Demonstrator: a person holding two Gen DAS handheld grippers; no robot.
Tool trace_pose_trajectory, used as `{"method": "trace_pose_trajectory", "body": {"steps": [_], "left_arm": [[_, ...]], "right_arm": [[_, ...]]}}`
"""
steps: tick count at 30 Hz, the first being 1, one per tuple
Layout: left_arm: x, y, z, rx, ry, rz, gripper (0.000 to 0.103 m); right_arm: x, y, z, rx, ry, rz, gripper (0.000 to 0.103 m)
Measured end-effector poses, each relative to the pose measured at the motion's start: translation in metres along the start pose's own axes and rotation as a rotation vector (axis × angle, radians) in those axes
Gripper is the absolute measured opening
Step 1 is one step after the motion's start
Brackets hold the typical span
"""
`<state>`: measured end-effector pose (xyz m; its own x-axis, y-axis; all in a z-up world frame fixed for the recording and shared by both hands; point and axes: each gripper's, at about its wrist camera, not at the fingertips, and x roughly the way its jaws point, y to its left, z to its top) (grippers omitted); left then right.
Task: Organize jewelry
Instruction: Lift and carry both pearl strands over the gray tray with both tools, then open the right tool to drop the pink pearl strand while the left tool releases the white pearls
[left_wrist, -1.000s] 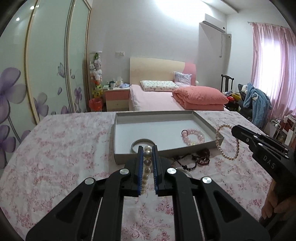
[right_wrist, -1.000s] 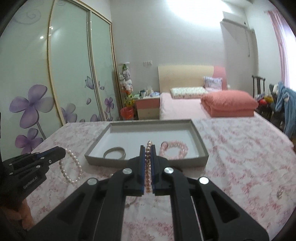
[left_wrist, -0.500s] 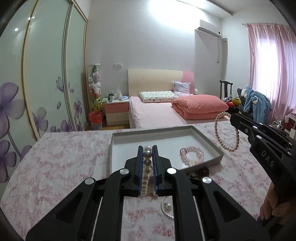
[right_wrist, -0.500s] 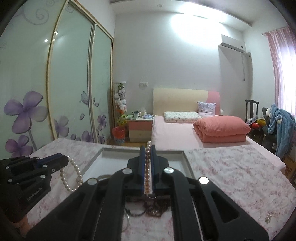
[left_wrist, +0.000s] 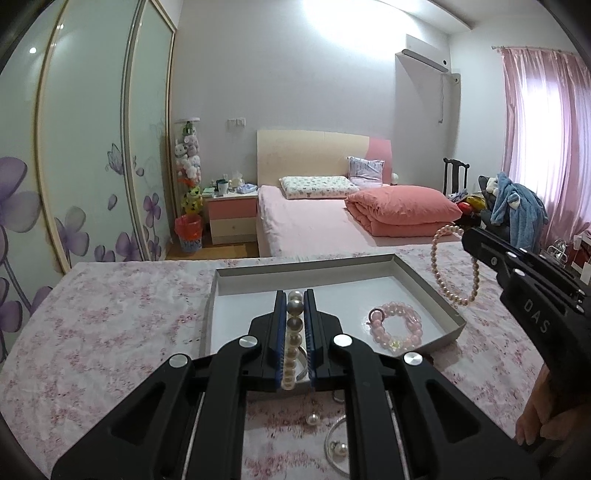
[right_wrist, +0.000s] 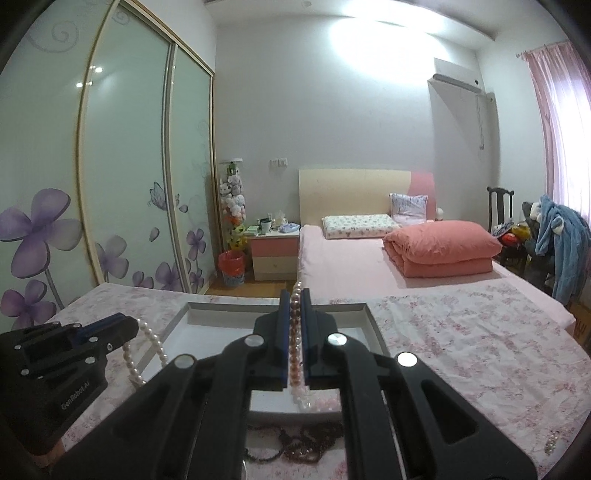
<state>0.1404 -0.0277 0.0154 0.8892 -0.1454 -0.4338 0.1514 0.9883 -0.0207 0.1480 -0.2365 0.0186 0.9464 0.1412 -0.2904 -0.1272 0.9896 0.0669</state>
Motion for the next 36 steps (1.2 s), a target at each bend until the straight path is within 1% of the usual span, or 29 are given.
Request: {"method": "trace_pose_trajectory", "body": {"steps": [6, 15, 19, 25, 27, 28, 29, 30, 31, 36], "left_arm": [[0.025, -0.001, 0.005, -0.001, 0.02, -0.017, 0.01], [0.069, -0.001, -0.004, -0.018, 0.11, -0.033, 0.01], [0.078, 0.0, -0.009, -0.017, 0.128, -0.039, 0.01], [0.088, 0.0, -0.011, -0.023, 0.155, -0.049, 0.01], [0.09, 0.0, -0.011, -0.026, 0.164, -0.052, 0.01], [0.09, 0.0, -0.011, -0.029, 0.17, -0.053, 0.01], [0.091, 0.001, -0.011, -0.031, 0.172, -0.052, 0.01], [0.09, 0.002, -0.011, -0.033, 0.173, -0.052, 0.011], [0.09, 0.003, -0.011, -0.036, 0.174, -0.051, 0.011], [0.08, 0.017, -0.006, -0.064, 0.158, -0.028, 0.011]], "right_arm": [[0.039, -0.007, -0.004, 0.04, 0.059, 0.016, 0.006], [0.095, -0.019, -0.021, 0.104, 0.189, 0.047, 0.006], [0.109, -0.026, -0.029, 0.138, 0.234, 0.058, 0.006], [0.117, -0.028, -0.034, 0.147, 0.271, 0.064, 0.007], [0.119, -0.03, -0.035, 0.158, 0.287, 0.065, 0.009], [0.118, -0.031, -0.035, 0.163, 0.288, 0.062, 0.015], [0.117, -0.031, -0.035, 0.168, 0.286, 0.058, 0.029], [0.115, -0.033, -0.034, 0.173, 0.278, 0.052, 0.035], [0.113, -0.034, -0.033, 0.175, 0.273, 0.049, 0.039], [0.1, -0.043, -0.032, 0.185, 0.26, 0.036, 0.039]]}}
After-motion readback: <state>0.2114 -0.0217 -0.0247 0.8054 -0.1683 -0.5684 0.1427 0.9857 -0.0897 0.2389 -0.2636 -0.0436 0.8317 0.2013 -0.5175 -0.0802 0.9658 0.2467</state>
